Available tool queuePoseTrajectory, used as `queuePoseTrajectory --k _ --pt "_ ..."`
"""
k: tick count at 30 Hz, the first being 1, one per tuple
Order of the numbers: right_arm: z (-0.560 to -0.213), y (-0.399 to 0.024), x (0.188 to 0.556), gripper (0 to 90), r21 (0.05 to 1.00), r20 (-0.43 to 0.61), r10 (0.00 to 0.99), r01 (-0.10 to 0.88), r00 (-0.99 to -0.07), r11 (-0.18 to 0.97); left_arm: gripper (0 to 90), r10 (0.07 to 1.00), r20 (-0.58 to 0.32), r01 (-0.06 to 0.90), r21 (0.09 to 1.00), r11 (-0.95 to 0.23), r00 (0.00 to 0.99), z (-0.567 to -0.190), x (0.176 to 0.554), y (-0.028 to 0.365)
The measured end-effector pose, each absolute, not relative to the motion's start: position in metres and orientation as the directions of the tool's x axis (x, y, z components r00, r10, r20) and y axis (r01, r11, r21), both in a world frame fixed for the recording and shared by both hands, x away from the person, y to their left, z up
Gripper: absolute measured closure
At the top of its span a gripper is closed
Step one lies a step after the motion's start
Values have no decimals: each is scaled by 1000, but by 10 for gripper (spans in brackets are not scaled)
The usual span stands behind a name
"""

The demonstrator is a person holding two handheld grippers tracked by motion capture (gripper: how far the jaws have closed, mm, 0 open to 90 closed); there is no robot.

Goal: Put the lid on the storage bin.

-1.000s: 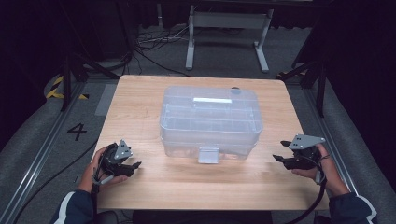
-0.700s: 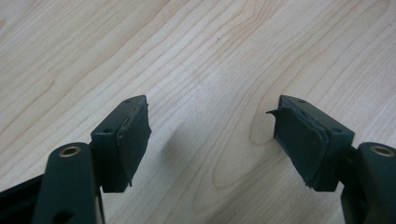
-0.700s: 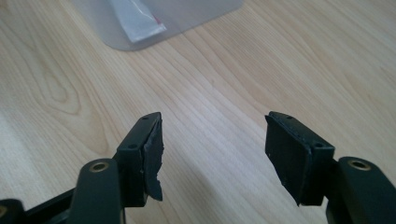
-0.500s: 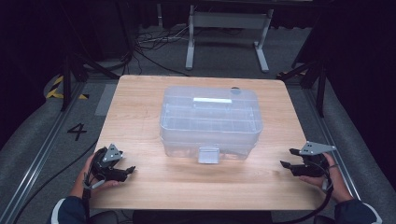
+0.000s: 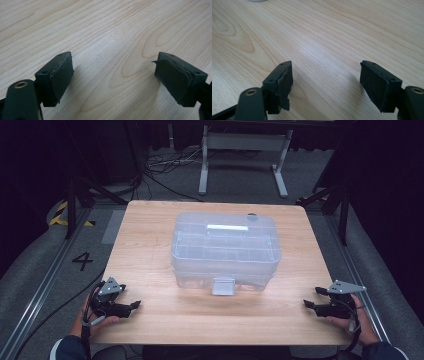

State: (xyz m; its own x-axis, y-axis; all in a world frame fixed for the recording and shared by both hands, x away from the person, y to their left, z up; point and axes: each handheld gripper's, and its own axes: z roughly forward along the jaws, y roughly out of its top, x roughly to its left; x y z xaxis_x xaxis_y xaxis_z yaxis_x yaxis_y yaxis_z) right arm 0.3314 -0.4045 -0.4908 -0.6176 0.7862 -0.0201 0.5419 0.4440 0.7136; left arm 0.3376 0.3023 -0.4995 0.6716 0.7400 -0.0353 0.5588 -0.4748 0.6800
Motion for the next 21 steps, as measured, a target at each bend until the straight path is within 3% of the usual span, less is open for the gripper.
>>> queuePoseTrajectory --k 3,21 --pt "-494 -408 329 247 731 11 801 551 -598 402 155 741 -36 560 680 -473 671 -500 338 302" --pt "-494 -408 329 231 728 9 809 559 -587 397 146 759 -37 574 678 -459 650 -500 337 299"
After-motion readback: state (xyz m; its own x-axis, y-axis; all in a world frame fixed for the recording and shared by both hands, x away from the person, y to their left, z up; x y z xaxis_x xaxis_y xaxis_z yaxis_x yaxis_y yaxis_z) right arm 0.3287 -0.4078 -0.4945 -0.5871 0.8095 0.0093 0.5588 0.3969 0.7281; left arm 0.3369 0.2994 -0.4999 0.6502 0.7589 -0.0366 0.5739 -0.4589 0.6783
